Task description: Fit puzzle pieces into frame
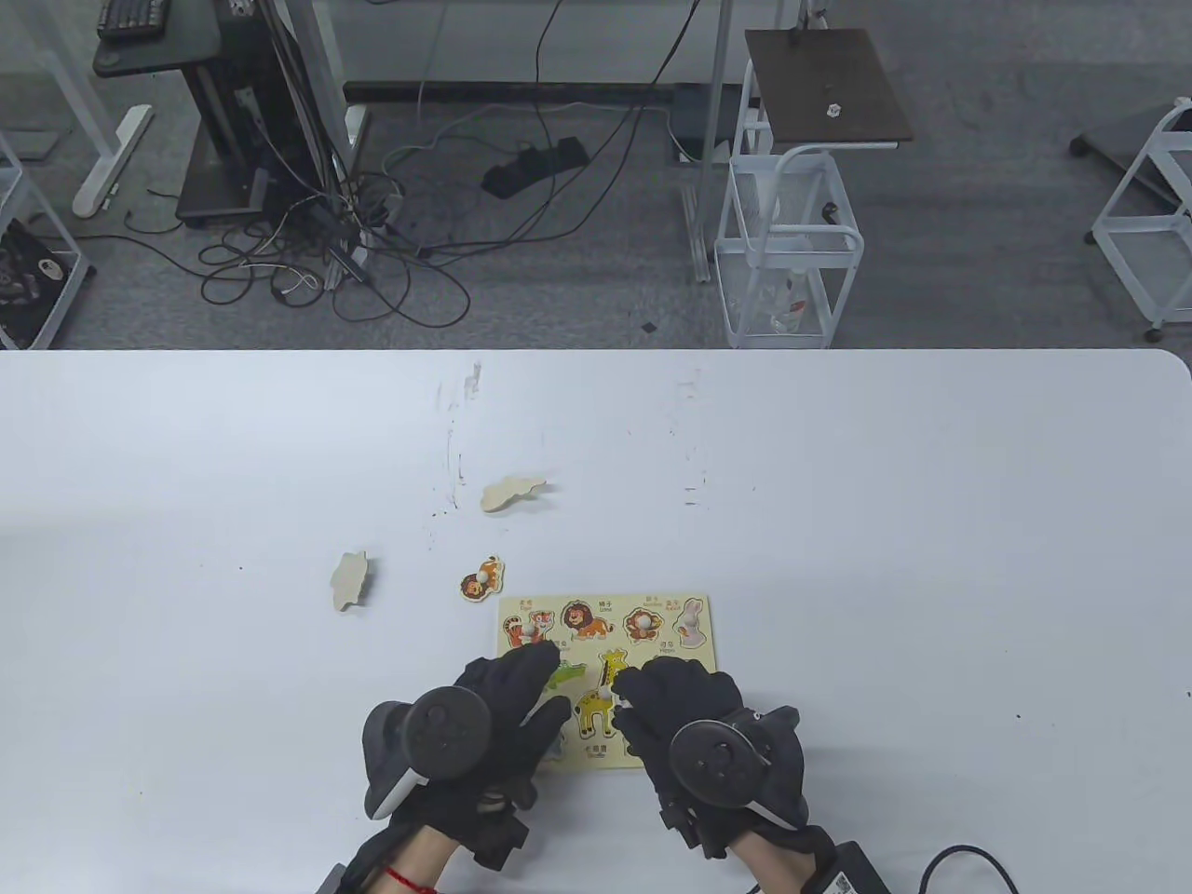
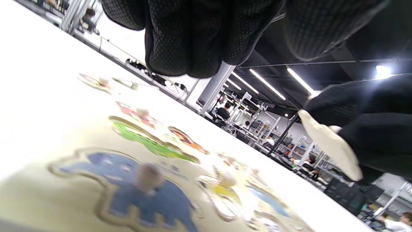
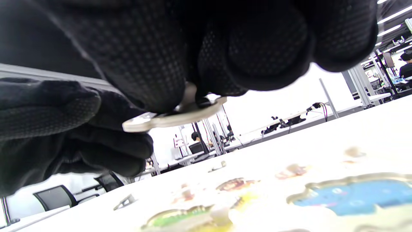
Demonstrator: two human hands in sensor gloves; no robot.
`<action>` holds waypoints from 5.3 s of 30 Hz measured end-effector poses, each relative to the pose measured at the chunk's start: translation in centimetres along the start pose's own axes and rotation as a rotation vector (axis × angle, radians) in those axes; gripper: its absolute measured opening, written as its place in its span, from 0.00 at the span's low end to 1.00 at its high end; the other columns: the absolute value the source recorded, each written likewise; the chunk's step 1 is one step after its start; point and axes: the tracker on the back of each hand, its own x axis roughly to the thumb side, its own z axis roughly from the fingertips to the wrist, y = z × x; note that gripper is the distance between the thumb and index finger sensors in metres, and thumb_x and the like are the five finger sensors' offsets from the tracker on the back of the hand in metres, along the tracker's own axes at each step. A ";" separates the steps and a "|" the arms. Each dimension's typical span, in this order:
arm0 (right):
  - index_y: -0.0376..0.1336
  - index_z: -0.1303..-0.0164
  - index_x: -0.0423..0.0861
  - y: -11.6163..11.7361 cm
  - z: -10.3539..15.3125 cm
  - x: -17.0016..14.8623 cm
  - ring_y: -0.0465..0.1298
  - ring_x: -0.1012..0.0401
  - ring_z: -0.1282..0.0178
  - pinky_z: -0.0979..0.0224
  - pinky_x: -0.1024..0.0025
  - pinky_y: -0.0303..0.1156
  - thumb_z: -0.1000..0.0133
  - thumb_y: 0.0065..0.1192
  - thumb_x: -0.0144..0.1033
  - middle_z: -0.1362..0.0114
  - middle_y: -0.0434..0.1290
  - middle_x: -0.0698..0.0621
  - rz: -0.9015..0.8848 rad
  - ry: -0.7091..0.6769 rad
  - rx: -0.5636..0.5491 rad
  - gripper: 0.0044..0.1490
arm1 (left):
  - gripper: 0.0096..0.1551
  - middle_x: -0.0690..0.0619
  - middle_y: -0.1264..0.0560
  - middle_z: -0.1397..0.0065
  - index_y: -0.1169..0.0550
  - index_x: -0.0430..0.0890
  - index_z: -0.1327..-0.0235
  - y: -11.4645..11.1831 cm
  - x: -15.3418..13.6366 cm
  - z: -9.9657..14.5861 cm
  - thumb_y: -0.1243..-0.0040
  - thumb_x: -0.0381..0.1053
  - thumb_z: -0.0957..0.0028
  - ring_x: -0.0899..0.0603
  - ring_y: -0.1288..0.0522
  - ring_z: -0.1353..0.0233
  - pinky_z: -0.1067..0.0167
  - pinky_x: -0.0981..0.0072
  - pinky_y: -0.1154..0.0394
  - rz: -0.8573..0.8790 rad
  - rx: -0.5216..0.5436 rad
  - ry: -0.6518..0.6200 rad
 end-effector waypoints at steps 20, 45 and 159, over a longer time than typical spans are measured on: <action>0.79 0.48 0.44 2.7 -0.3 0.5 0.81 0.50 0.60 0.41 0.42 0.74 0.58 0.79 0.37 0.42 0.79 0.44 0.285 -0.027 0.281 0.27 | 0.41 0.47 0.41 0.13 0.31 0.58 0.24 -1.4 -0.4 -0.1 0.42 0.70 0.51 0.32 0.46 0.14 0.23 0.36 0.50 -0.085 -0.039 0.059; 0.79 0.50 0.44 3.8 -0.7 0.5 0.81 0.49 0.59 0.42 0.42 0.74 0.58 0.80 0.39 0.42 0.79 0.45 0.346 -0.029 0.314 0.27 | 0.38 0.45 0.37 0.16 0.27 0.54 0.27 -1.6 0.1 -0.1 0.42 0.67 0.51 0.32 0.39 0.16 0.24 0.36 0.46 -0.088 -0.022 0.034; 0.66 0.30 0.51 -1.7 -0.2 -6.1 0.71 0.39 0.25 0.29 0.35 0.62 0.53 0.61 0.59 0.25 0.68 0.44 0.011 0.172 -0.038 0.42 | 0.25 0.56 0.12 0.43 0.16 0.58 0.42 6.3 2.0 -17.3 0.34 0.52 0.55 0.50 0.10 0.45 0.33 0.53 0.22 -0.639 -0.178 0.023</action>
